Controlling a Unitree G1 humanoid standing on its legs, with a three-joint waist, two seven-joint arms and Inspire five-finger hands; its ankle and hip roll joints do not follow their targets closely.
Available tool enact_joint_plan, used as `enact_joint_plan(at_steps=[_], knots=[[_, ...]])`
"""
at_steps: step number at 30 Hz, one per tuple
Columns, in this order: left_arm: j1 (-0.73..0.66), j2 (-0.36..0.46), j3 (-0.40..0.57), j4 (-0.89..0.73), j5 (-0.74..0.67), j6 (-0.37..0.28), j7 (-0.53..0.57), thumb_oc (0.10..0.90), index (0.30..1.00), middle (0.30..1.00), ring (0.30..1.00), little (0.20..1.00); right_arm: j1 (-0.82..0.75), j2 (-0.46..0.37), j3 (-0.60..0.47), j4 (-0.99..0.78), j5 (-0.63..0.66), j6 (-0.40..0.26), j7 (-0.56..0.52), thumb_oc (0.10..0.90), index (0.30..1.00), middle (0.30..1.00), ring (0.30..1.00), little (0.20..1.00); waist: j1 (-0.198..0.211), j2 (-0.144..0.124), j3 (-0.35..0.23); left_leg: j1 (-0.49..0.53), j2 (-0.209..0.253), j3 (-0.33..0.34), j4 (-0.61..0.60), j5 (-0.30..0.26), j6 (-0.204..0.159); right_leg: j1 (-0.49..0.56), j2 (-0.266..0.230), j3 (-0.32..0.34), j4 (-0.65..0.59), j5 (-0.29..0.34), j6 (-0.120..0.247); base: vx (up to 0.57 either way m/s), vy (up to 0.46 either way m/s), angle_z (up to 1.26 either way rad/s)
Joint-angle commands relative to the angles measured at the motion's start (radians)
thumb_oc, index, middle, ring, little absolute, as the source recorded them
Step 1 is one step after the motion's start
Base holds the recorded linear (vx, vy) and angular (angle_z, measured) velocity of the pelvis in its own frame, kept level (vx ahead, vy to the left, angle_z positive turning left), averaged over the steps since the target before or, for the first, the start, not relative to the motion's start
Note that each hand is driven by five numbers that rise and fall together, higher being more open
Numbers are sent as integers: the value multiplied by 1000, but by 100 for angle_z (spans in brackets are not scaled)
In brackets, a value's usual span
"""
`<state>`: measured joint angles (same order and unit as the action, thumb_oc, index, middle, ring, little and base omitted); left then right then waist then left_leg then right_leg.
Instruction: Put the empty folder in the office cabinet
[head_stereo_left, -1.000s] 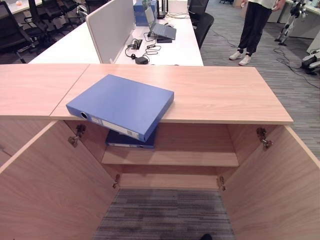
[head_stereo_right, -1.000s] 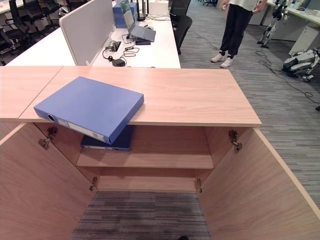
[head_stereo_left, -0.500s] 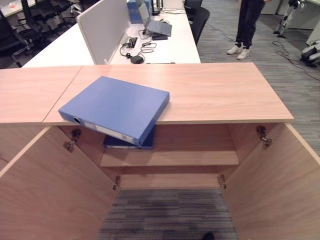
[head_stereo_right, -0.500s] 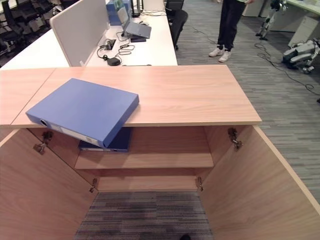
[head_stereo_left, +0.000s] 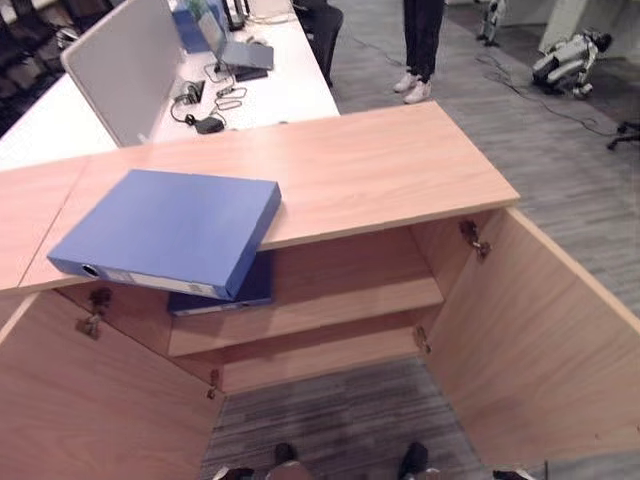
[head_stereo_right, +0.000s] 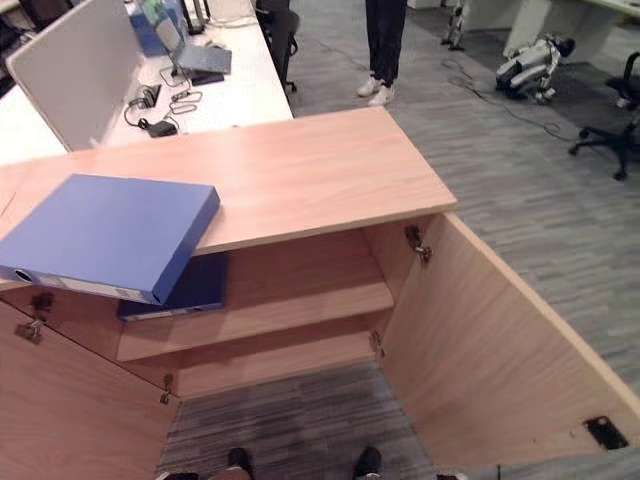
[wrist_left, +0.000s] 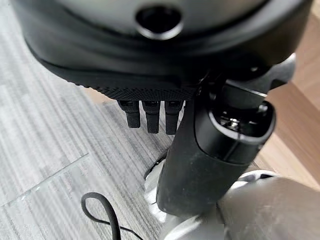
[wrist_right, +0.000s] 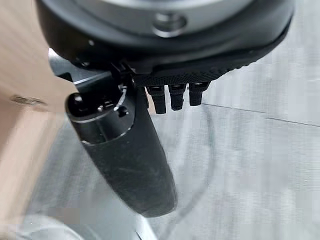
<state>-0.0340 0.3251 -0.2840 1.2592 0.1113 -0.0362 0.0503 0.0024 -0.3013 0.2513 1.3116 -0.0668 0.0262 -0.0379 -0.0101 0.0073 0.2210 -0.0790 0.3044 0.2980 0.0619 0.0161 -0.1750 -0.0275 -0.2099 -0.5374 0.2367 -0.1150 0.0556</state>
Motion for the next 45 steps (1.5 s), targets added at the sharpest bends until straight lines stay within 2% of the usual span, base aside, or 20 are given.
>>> enact_joint_plan(at_steps=[1,2,7,12,16,21,24,25,26,27,30,34,38,39,41,42,45], knots=[[8,-26,4,-15,15,-12,-8,800,900,900,900,900,-51,-27,-2,-3,19,-21,-8,800,900,900,900,900,-3,46,-8,89,26,35,-5,-28,-29,189,10,-47,-253,-60,38,50,144,31],[6,-20,14,-24,4,-13,0,800,900,900,900,900,-52,-18,8,-3,14,-20,-5,800,900,900,900,900,1,44,-16,114,16,48,-53,-17,-25,184,3,-48,-249,-51,47,28,71,-12],[9,-19,44,-33,-21,-18,9,800,900,900,900,900,-48,-8,1,-4,25,-18,-1,800,900,900,900,900,11,39,-38,167,-6,72,-134,-4,-21,188,-12,-59,-251,-29,69,52,92,-3],[7,-18,55,-49,-39,-24,19,800,900,900,900,900,-52,-2,4,-7,24,-19,0,800,900,900,900,900,20,31,-49,177,-12,71,-138,-11,-15,196,-23,-65,-253,-18,76,22,37,2],[-2,-4,66,-125,-58,-38,34,800,900,900,900,900,-58,2,8,-10,20,-19,1,800,900,900,900,900,35,20,-53,179,-16,63,-140,-13,-14,203,-27,-72,-252,-13,81,-1,21,0],[-7,26,74,-290,-55,-59,57,800,900,900,900,900,-76,7,10,-26,25,-25,1,800,900,900,900,900,63,4,-52,173,-16,45,-139,-12,-16,209,-29,-88,-255,-5,84,-29,-8,6],[23,62,94,-500,-50,-77,81,800,900,900,900,900,-96,15,4,-39,36,-28,-2,800,900,900,900,900,96,-13,-46,160,-8,31,-135,-6,-23,214,-21,-98,-260,-6,84,-56,-47,13],[25,63,94,-502,-50,-76,81,800,900,900,900,900,-95,15,5,-39,36,-28,-2,800,900,900,900,900,95,-14,-46,160,-8,31,-135,-6,-23,215,-21,-98,-260,-6,84,-48,-78,13],[49,80,110,-610,-37,-90,94,800,900,900,900,900,-113,23,7,-39,34,-29,-5,800,900,900,900,900,122,-23,-45,155,-5,20,-133,-3,-26,221,-13,-103,-266,-8,83,-19,-47,17],[51,81,111,-612,-36,-89,94,800,900,900,900,900,-113,24,8,-39,34,-29,-5,800,900,900,900,900,121,-24,-45,156,-5,20,-133,-3,-27,222,-13,-103,-266,-8,83,-29,-68,21],[77,81,153,-748,-28,-104,157,800,900,900,900,900,-128,44,13,-40,36,-31,-19,800,900,900,900,900,157,-37,-44,147,2,-1,-130,-1,-32,234,1,-106,-277,-14,80,-26,-67,10],[101,87,199,-902,59,-123,285,800,900,900,900,900,-110,84,28,-51,46,-41,-50,800,900,900,900,900,195,-54,-42,130,12,-39,-124,5,-40,247,26,-102,-296,-24,71,-30,-100,21],[107,100,243,-994,177,-129,450,800,900,900,900,900,-98,111,46,-54,58,-53,-85,800,900,900,900,900,225,-59,-46,114,22,-72,-126,14,-52,261,47,-105,-311,-34,64,-11,-90,22],[114,113,247,-1018,224,-132,472,800,900,900,900,900,-101,119,50,-52,58,-56,-92,800,900,900,900,900,227,-61,-52,122,27,-82,-133,2,-63,273,56,-87,-317,-55,65,63,-90,31],[111,159,276,-1090,331,-112,540,800,900,900,900,900,-100,119,60,-60,60,-63,-102,800,900,900,900,900,242,-50,-45,108,36,-82,-126,27,-66,271,62,-108,-316,-43,60,-22,-61,26],[113,158,277,-1092,333,-110,540,800,900,900,900,900,-101,120,60,-60,59,-63,-102,800,900,900,900,900,237,-53,-50,116,38,-91,-133,14,-73,279,67,-90,-320,-62,61,-24,-51,16],[109,201,310,-1181,423,-97,566,800,900,900,900,900,-93,118,77,-74,49,-70,-105,800,900,900,900,900,236,-41,-50,116,53,-92,-134,26,-84,287,75,-94,-322,-66,60,2,-45,9]])
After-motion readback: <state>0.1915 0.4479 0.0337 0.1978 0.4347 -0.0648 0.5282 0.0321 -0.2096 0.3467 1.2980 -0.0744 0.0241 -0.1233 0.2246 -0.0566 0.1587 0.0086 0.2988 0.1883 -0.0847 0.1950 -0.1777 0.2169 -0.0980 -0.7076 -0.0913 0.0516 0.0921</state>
